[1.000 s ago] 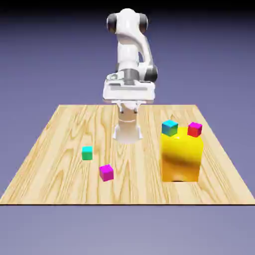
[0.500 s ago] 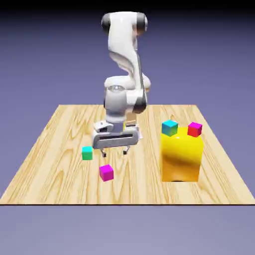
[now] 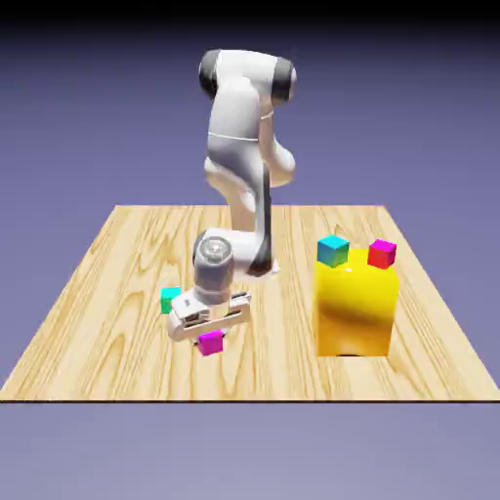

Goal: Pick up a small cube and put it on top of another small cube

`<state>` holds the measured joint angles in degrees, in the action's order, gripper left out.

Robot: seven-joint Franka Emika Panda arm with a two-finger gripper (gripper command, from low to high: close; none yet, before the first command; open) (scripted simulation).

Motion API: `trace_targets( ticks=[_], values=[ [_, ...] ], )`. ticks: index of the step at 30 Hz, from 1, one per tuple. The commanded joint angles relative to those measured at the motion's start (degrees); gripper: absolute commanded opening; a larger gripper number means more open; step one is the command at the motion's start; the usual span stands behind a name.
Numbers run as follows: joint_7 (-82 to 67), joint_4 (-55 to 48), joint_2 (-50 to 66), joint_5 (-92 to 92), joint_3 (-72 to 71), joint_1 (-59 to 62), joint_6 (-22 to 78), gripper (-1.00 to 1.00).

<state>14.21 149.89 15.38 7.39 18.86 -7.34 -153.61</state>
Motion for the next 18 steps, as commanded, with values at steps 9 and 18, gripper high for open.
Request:
trace_targets(
  ticks=[9, 18],
  values=[
    [-1.5, -5.9, -11.3, 4.0, -5.8, -4.1, 19.9, -1.00],
    [-5.4, -18.3, -19.7, 2.5, -24.1, -12.0, 40.9, -1.00]
  ],
)
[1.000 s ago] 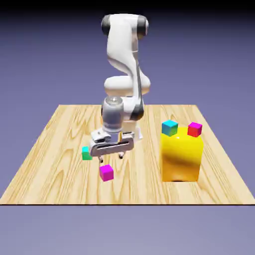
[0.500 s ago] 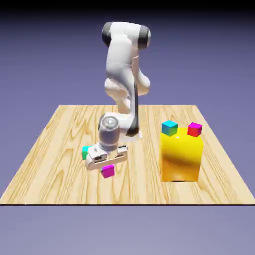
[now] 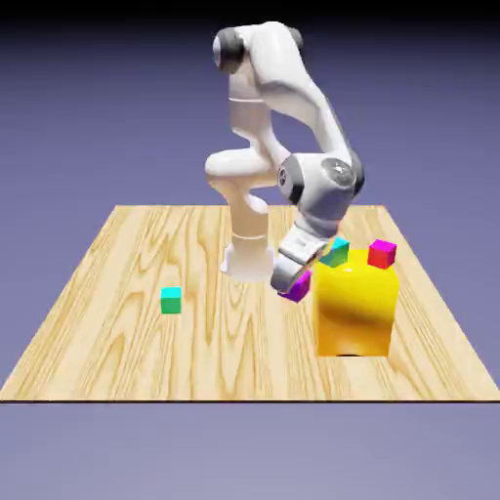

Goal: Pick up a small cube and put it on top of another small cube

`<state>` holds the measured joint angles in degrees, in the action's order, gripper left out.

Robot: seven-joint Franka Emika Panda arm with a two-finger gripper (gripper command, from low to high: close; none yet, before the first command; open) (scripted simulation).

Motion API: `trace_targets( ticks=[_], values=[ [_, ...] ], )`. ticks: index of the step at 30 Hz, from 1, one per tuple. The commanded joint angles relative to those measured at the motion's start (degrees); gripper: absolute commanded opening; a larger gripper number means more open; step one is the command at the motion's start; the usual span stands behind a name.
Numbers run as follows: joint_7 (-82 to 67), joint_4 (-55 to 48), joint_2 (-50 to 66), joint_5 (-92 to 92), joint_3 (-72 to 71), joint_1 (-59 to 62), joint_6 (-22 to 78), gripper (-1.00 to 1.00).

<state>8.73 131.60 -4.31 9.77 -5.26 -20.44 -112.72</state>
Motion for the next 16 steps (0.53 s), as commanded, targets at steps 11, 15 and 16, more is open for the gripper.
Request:
trace_targets(
  ticks=[11, 15, 16],
  values=[
    [0.2, -1.7, -4.7, -3.8, -12.6, -7.2, 2.1, -1.00],
    [0.5, 0.5, -4.2, -3.5, -12.5, -7.1, -0.7, 1.00],
    [0.2, -1.5, -4.7, -3.7, -12.6, -7.2, 1.8, 1.00]
  ],
)
